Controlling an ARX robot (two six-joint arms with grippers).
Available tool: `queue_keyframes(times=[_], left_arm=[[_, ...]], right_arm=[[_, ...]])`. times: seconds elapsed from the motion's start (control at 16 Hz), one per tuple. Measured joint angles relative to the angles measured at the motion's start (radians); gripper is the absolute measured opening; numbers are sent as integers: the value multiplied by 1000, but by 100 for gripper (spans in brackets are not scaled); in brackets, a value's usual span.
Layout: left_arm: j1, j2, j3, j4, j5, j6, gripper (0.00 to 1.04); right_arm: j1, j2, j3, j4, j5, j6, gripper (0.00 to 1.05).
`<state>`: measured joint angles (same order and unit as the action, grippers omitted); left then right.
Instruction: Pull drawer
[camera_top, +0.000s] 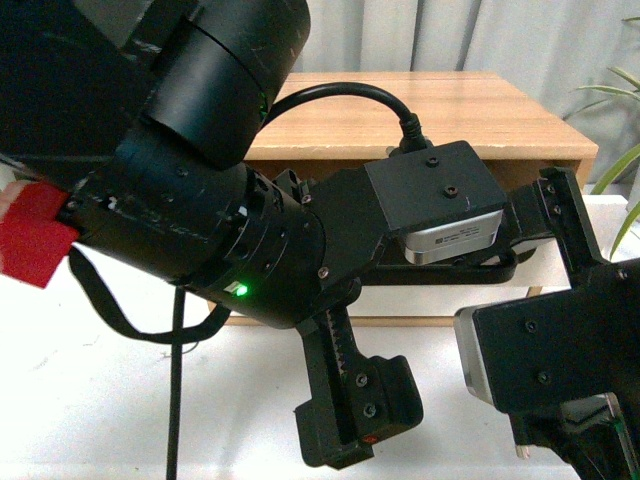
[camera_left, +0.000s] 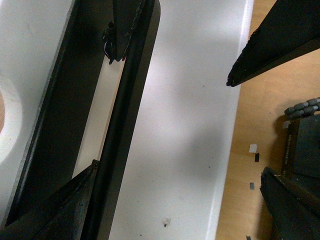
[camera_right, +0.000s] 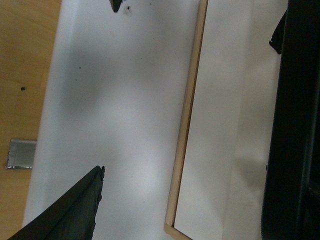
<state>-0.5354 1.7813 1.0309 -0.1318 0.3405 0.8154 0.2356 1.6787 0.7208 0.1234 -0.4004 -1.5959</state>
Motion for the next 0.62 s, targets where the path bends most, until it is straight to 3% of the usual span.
queue_keyframes(times=[0.62], left_arm=[[-43,-101,-148,41,5,-33,98]], right_arm=[[32,-142,-119,-89,16,6,98]])
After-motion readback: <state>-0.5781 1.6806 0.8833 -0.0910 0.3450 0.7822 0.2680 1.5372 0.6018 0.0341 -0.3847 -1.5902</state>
